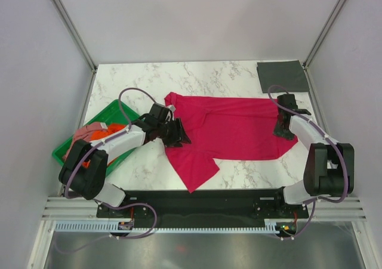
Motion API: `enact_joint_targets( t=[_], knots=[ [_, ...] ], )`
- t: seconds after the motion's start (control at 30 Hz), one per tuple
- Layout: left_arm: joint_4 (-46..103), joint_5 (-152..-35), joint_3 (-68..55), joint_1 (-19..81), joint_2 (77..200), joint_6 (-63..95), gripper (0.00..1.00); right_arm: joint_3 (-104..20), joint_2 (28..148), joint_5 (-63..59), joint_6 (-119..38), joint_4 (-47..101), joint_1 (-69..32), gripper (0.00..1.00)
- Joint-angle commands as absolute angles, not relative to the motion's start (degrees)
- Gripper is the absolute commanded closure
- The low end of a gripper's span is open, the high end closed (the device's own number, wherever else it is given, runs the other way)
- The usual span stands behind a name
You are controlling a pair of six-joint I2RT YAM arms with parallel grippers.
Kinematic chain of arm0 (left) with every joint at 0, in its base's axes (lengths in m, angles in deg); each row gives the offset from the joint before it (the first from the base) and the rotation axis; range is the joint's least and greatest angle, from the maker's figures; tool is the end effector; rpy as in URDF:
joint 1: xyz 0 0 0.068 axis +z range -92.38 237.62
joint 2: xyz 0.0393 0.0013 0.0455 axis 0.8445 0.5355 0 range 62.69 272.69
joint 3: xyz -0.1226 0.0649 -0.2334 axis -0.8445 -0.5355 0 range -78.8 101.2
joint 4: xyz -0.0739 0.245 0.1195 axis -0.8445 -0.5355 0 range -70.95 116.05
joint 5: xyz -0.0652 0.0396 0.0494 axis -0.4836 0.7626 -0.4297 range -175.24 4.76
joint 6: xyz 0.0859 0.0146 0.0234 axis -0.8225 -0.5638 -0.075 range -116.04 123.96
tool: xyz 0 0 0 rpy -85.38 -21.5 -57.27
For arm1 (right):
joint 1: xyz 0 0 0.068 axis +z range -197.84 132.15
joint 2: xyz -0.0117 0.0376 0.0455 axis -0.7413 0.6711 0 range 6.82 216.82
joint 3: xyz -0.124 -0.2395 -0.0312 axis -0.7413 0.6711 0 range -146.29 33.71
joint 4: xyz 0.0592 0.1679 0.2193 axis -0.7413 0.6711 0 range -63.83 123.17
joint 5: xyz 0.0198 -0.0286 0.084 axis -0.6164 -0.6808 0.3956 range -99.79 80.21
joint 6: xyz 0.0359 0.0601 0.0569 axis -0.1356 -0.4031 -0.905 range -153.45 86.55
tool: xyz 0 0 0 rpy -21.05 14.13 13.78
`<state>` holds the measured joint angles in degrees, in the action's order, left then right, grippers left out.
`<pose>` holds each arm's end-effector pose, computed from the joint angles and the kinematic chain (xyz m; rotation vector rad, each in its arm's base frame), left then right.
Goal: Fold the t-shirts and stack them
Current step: Fold the tshirt
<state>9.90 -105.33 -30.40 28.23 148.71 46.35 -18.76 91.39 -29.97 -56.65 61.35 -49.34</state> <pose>0.2814 -0.1902 0.1391 -0.1493 2.6878 -0.9011 0.3104 -0.0359 0.1456 0.6632 2.5838 -0.3651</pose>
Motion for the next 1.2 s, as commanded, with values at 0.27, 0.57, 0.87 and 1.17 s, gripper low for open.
enact_joint_targets(
  t=[0.27, 0.57, 0.87, 1.17],
  knots=[
    [10.2, -110.5, -28.7, 28.1, 144.7, 45.8, 0.43, -21.2, 96.3, -28.7, -54.1, 58.8, -49.3, 0.6],
    [10.2, -110.6, -28.8, 28.1, 144.1, 46.1, 0.43, -21.8, 96.6, -41.2, -62.3, 67.1, -49.3, 1.0],
    [10.4, -107.2, -32.5, 28.0, 146.5, 46.8, 0.43, -12.6, 88.3, -43.9, -80.5, 73.1, -49.3, 1.0],
    [10.2, -106.9, -33.1, 28.0, 143.0, 46.7, 0.42, -11.1, 88.2, -51.0, -94.8, 79.4, -49.3, 1.0]
  ],
)
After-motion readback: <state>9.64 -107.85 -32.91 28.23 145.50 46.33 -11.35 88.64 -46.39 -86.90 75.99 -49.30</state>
